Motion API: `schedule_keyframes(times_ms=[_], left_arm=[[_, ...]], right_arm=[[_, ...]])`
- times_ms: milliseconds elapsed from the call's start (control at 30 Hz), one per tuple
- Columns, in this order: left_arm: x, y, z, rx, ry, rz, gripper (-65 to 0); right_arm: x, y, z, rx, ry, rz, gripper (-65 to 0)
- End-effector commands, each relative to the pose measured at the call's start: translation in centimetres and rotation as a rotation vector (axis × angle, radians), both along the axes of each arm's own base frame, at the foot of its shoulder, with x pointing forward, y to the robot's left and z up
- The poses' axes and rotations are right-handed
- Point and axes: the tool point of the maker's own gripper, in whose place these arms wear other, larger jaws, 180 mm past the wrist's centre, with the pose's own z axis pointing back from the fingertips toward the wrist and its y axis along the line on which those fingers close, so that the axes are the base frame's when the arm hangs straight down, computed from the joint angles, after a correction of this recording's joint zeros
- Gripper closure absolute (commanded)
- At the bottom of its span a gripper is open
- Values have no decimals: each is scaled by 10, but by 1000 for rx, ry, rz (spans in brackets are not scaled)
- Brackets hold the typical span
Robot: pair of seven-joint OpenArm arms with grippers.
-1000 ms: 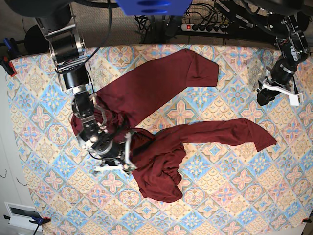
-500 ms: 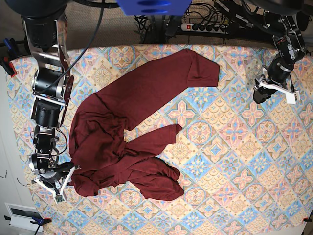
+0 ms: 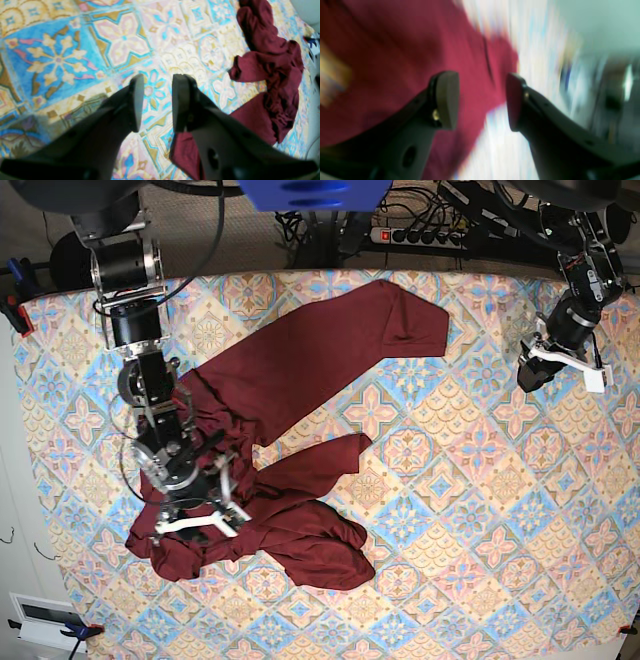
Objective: Layout the t-shirt on the table in an organized manner, then fold the t-shirt properly
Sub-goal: 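Move the right gripper back to the shirt center and grasp fabric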
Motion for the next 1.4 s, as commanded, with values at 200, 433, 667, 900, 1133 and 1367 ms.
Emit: schedule_keyframes(times_ms=[200,433,667,900,1133,1367], left_arm=[[6,3,12,18,-40,-7,-194],[6,4,13,19,-40,-8,-194],[6,4,13,21,-41,-8,-194],[6,4,13,21,-41,-8,-194],[6,4,13,19,-41,-8,-194],[6,4,13,21,-41,-8,-194]], right_arm=[[-25,72,-24,3,60,151,-289],[-43,105,-58,-4,151,221,-289],[-62,120,-88,62,267,253,-290],[-35,124,-73,185,294,225,-290],[-39,125,-93,204,344,213,-290],[-55,125,-119,192,441,229,-287]])
